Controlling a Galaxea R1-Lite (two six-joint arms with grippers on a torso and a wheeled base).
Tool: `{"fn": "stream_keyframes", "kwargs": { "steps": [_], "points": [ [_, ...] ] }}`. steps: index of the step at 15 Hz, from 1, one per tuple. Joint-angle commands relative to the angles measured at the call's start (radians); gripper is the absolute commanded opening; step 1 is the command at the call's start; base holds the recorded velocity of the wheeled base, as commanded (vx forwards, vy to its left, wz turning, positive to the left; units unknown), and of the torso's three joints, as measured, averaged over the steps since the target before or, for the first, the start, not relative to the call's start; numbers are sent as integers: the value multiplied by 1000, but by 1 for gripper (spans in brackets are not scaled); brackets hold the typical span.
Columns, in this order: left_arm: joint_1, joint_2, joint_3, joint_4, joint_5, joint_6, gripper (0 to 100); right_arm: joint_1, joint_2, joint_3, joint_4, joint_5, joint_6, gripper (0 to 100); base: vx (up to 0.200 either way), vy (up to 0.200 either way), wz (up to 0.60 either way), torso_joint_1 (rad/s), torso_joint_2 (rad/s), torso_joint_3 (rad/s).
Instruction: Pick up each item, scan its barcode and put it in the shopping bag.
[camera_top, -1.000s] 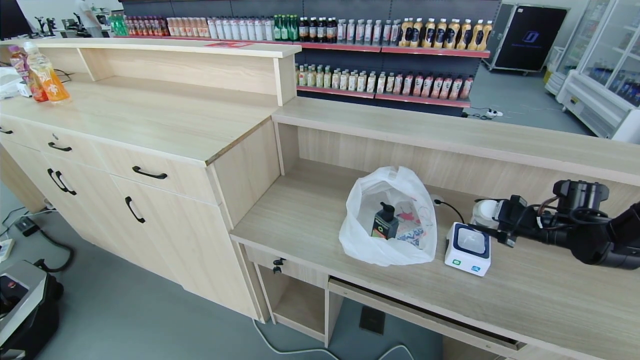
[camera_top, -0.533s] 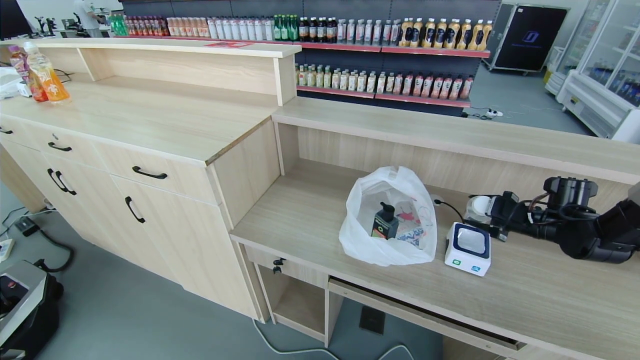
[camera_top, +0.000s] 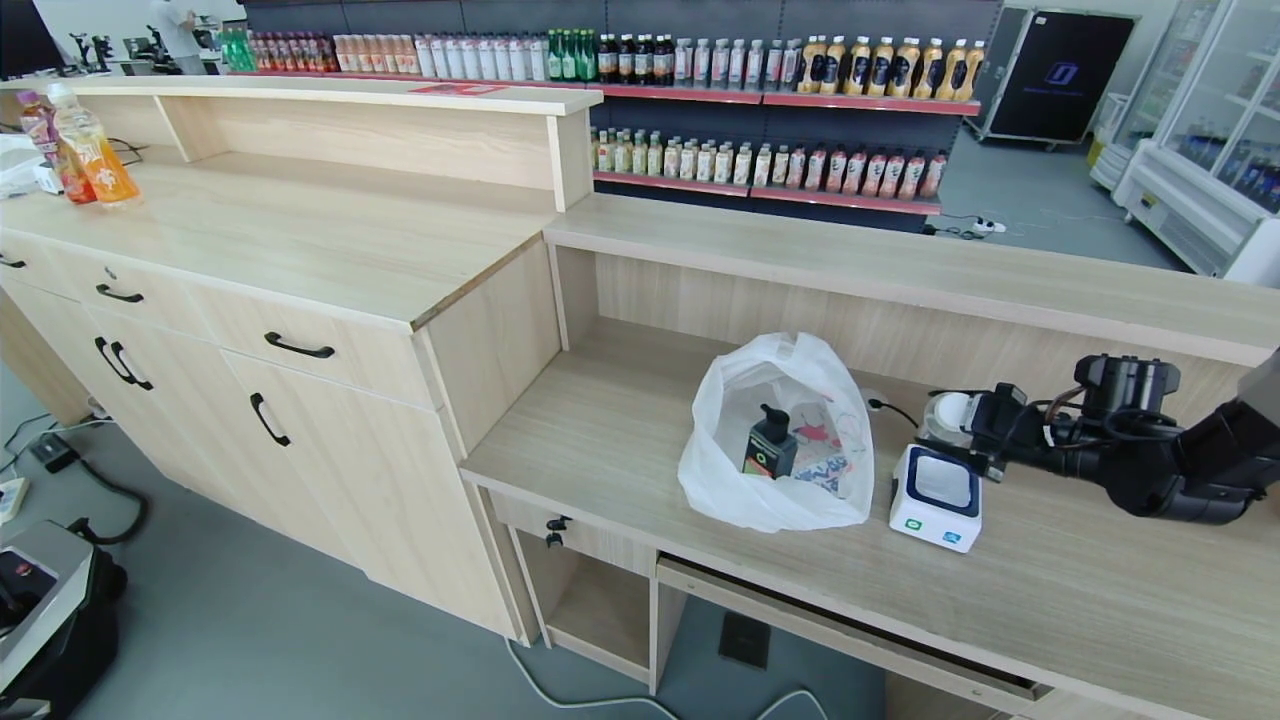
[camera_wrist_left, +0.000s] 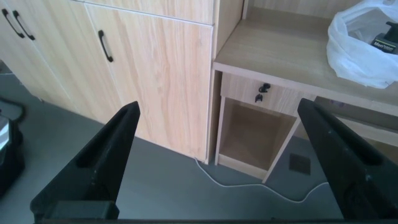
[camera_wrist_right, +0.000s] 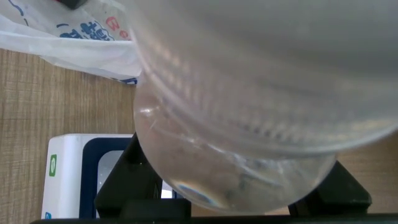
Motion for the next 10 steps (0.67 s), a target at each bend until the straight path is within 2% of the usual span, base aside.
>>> {"fn": "stream_keyframes", "kwargs": {
  "steps": [1,10],
  "points": [
    [1,0,0,-1,1,0,100,0,1,0,0,0,0,0,0,0,0,0,0,0],
    [1,0,0,-1,1,0,100,2,12,-2,0,0,0,0,0,0,0,0,0,0]
  ]
}}
